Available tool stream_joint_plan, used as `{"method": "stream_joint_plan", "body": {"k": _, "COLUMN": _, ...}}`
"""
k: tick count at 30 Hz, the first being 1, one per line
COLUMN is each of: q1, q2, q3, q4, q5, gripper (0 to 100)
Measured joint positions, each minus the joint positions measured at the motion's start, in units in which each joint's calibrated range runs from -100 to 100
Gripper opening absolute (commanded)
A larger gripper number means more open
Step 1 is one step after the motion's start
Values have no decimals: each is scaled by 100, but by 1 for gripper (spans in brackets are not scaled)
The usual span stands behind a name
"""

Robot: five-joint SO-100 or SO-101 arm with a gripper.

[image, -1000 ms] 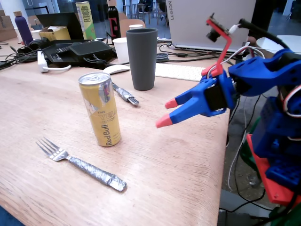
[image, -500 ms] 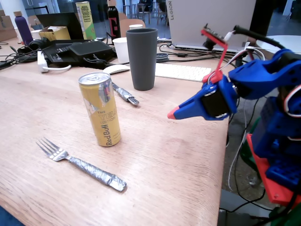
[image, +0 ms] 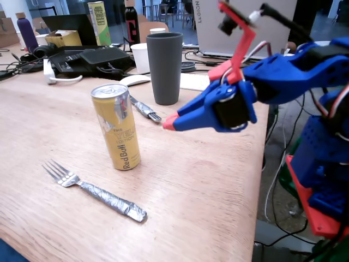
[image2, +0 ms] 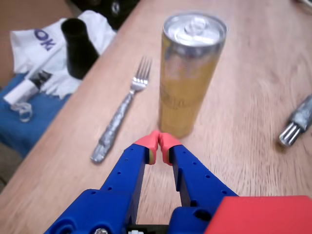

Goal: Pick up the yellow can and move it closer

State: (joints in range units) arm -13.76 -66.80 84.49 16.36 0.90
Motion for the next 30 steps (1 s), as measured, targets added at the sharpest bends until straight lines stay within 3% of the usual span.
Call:
{"method": "stream_joint_plan", "body": {"k": 5, "q1": -103, "q2": 493, "q3": -1226, "q4": 1267, "q5": 0, "gripper": 0}}
{"method": "stream_joint_plan", "body": {"k": 11, "q1": -47, "q2": 735, "q3": -1217, "q4": 1267, "q5": -29, "gripper": 0}}
{"method": "stream_joint_plan", "body": {"k": 15, "q1": 103, "q2": 761, "q3": 162, "q4": -348, "q5": 0, "gripper": 0}}
{"method": "stream_joint_plan", "body": {"k": 17, "q1": 207, "q2": 934, "q3": 261, "q4": -969, "q5": 0, "gripper": 0}}
{"method": "stream_joint_plan", "body": {"k": 21, "q1": 1334, "q2": 2265, "q3": 252, "q4": -1888, "q5": 0, "gripper": 0}}
{"method": "stream_joint_plan", "body": {"k": 24, "q1": 1419, "q2": 3165, "q3": 252, "q4": -2965, "q5": 0, "gripper": 0}}
{"method": "stream_joint_plan", "body": {"k": 30, "q1": 1296, "q2": 4107, "q3": -198, "q4": -3561, "q5": 0, "gripper": 0}}
